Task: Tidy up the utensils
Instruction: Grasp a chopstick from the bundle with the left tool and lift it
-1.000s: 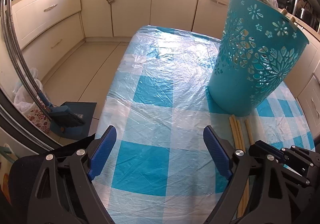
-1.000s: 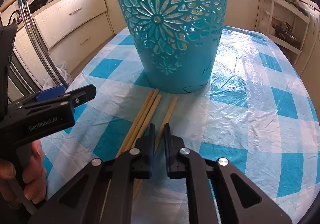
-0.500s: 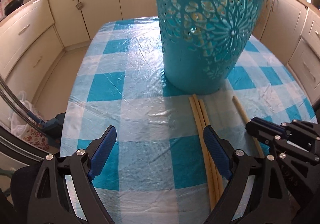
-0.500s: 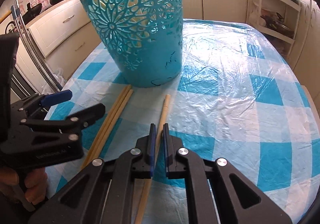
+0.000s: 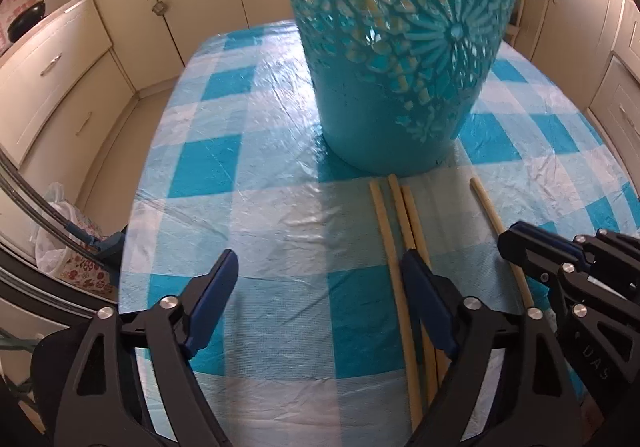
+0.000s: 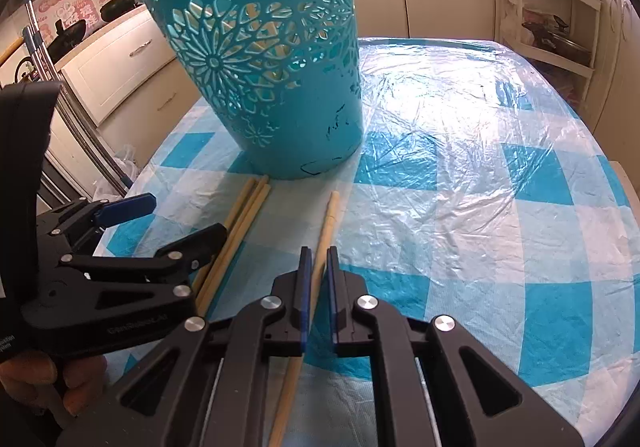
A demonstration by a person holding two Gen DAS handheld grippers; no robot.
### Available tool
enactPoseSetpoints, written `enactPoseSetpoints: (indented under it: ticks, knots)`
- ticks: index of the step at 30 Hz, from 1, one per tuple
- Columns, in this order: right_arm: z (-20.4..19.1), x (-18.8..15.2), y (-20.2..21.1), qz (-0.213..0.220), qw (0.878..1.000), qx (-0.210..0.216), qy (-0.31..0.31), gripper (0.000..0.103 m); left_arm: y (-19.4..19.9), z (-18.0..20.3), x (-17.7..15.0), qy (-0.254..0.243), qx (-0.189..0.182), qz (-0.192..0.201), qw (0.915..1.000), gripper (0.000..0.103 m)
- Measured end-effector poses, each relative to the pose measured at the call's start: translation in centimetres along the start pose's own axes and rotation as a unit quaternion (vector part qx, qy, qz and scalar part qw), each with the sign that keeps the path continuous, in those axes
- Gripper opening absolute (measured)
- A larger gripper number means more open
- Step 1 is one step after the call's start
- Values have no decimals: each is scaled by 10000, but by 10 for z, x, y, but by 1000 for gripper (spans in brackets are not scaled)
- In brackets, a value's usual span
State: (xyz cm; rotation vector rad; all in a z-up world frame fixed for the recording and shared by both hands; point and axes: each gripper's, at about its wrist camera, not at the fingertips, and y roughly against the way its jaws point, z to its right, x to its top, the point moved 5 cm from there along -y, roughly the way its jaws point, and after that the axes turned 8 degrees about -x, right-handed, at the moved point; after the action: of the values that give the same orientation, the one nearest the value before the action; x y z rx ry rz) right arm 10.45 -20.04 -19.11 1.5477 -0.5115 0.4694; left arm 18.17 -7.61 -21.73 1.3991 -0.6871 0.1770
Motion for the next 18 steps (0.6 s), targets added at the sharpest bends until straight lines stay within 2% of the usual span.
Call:
enactPoseSetpoints:
  ticks: [4,5,7,9,10,12,14,18]
  knots:
    - [-1,-1,0,15,10000,-28,23,8,0,2,0,67,-137,-58,9999,69]
    - [-2,-1,0,22,10000,-47,43,8,1,3,0,74,-184,-68,9998,64]
    - [-2,0,-1,28,10000,-66,67,8,2,7,-1,85,-348,-117,9993,53]
    - [-2,-1,-1,30,9999,-71,74,8,2,12,1,26,-439,-117,9990,36]
    - [-2,-1,-1,29,9999,-70,77,8,2,14,0,-2,-466,-106,9989,32]
    - [-3,-1,0,29,9999,-76,90,8,3,16,-1,-33,-530,-98,9985,13]
    - [-2,-1,1,27,9999,-102,116,8,4,13,-3,19,-641,-139,9978,8]
    - [2,1,0,5,9999,-134,43,8,6,4,-5,176,-780,-227,9965,8]
